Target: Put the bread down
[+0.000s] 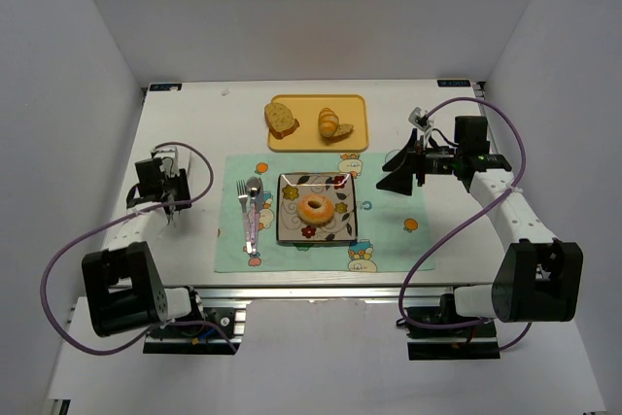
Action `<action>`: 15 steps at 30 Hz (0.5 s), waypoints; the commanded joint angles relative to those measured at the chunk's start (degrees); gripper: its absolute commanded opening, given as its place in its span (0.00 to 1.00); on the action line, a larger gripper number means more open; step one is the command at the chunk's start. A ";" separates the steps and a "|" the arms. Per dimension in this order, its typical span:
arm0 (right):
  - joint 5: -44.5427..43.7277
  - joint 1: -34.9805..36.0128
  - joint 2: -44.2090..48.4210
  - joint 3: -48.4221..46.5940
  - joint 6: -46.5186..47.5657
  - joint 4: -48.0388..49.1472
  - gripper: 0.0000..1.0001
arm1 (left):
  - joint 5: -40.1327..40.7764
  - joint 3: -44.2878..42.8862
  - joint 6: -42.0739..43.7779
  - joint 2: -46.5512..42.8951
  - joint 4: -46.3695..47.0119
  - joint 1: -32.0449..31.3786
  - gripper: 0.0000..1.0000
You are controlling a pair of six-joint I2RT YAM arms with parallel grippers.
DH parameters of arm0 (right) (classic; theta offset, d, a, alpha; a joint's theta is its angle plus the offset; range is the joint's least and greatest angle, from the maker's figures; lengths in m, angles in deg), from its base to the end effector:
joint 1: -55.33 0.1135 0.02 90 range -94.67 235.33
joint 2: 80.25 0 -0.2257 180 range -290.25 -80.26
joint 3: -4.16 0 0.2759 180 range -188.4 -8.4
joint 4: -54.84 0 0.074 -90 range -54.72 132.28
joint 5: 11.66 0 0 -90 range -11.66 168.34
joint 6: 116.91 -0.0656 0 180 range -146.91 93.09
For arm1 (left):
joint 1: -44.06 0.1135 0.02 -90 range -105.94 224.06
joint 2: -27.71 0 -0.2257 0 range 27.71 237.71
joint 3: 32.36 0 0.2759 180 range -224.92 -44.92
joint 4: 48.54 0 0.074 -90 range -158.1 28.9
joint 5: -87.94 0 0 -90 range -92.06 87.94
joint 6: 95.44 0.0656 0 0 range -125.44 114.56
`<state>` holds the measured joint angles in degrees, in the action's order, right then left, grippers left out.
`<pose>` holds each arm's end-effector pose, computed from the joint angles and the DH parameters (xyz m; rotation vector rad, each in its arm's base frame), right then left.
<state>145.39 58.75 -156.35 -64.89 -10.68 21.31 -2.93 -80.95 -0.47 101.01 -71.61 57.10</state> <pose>0.3111 0.0791 0.2340 -0.9015 1.7862 1.1618 0.2921 0.0666 0.1110 -0.1624 2.4030 0.1275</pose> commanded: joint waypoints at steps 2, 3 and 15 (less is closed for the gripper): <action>0.54 -0.17 0.95 -1.87 1.35 -0.56 0.89 | -1.68 0.79 4.69 2.28 2.85 1.20 0.62; 0.54 -0.17 0.77 -1.96 1.26 -0.56 0.89 | -1.69 0.44 4.61 2.72 2.51 1.20 0.63; 0.63 -0.26 0.42 -2.66 1.61 -1.00 0.89 | 1.81 -0.44 2.85 2.65 0.22 1.29 0.83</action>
<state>145.39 58.75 -156.35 -64.89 -9.96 21.13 -3.45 -80.62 2.88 105.66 -71.08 58.15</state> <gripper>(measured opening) 0.895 0.815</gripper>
